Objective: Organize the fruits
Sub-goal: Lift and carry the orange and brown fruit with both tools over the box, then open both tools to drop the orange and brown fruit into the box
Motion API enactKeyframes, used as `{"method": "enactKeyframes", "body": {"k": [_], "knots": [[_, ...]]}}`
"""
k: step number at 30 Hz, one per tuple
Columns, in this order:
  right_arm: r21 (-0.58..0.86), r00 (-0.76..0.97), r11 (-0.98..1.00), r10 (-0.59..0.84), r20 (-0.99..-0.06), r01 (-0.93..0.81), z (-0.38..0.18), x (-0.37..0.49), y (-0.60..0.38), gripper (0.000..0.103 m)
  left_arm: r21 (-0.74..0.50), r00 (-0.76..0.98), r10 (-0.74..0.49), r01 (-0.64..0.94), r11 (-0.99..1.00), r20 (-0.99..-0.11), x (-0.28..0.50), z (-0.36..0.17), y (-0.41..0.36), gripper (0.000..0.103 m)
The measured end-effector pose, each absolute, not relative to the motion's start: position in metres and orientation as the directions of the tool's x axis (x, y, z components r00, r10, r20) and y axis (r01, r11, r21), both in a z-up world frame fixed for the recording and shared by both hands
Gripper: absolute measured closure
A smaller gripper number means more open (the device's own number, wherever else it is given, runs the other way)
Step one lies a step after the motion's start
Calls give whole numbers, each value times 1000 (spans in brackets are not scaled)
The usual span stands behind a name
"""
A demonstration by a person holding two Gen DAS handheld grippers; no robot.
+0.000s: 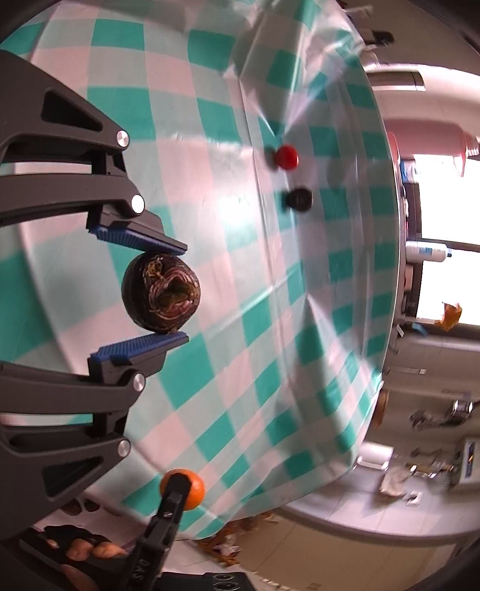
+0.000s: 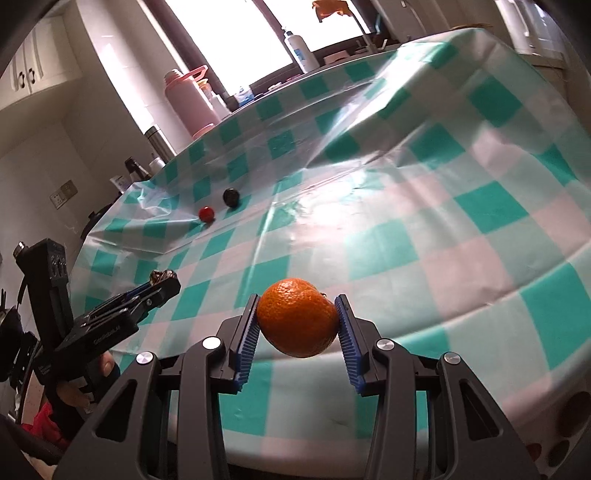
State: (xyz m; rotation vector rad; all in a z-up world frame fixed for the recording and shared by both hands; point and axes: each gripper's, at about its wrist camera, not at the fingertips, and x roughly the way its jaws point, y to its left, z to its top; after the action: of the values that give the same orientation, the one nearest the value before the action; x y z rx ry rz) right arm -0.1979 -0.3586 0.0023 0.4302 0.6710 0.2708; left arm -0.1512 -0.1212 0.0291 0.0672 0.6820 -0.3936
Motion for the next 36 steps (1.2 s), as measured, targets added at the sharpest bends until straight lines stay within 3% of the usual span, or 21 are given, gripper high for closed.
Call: {"method": "enactKeyframes", "body": {"k": [12, 24, 30, 36], "knots": [[483, 791, 875, 319, -522, -34, -16, -251, -418, 61, 30, 647, -412, 558, 830, -641, -193, 31, -200, 61], [501, 830, 860, 203, -519, 103, -39, -320, -487, 61, 151, 507, -509, 796, 587, -696, -255, 9, -320, 61], [398, 746, 869, 52, -664, 293, -69, -339, -519, 61, 158, 402, -512, 876, 455, -759, -274, -20, -370, 61], [184, 511, 884, -71, -857, 431, -124, -333, -530, 61, 130, 273, -412, 930, 343, -869, -285, -83, -415, 61]]}}
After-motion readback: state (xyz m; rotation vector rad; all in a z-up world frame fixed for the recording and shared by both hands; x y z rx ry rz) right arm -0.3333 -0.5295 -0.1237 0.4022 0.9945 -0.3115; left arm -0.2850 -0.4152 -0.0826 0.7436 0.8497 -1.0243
